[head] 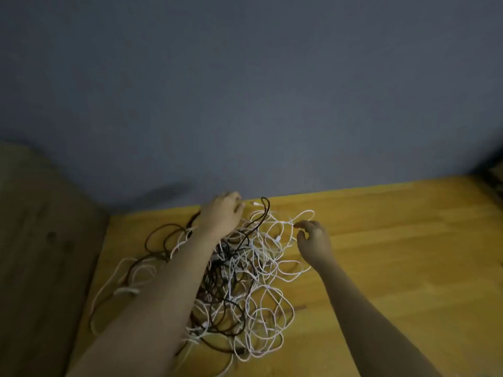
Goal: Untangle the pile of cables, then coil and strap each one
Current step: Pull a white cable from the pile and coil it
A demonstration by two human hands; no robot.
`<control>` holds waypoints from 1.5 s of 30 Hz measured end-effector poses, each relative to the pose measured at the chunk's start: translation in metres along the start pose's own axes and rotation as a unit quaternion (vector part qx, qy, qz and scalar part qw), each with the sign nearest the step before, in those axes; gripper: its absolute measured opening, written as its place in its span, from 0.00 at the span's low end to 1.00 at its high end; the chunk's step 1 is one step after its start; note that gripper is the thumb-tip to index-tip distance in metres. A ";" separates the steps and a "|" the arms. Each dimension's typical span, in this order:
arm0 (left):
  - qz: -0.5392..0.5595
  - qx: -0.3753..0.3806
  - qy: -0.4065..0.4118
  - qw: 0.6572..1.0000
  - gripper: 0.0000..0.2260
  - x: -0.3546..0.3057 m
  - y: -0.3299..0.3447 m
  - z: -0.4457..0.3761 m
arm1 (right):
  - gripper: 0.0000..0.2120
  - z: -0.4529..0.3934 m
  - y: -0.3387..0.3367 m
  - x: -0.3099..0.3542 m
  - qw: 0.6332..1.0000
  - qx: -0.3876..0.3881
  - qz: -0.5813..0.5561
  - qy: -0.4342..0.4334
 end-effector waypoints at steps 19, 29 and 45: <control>-0.047 -0.027 -0.175 0.983 0.10 0.078 0.114 0.186 | 0.27 0.151 0.165 -0.029 0.785 0.421 0.240 -0.385; -0.165 0.230 -0.171 0.944 0.15 0.110 0.202 0.259 | 0.22 0.141 0.126 -0.072 0.870 0.389 0.244 -0.181; 0.334 0.306 -0.027 0.891 0.09 -0.013 0.083 0.198 | 0.11 0.145 0.085 0.036 0.942 0.215 -0.240 -0.091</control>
Point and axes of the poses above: each hand's wrist, its own z-axis away from the middle knuckle, its own y-axis out of the palm, x = y × z, the point moved 8 cm from there along -z, towards the middle knuckle, and after that the axes turned 10 degrees about -y, right-handed, at the moved point
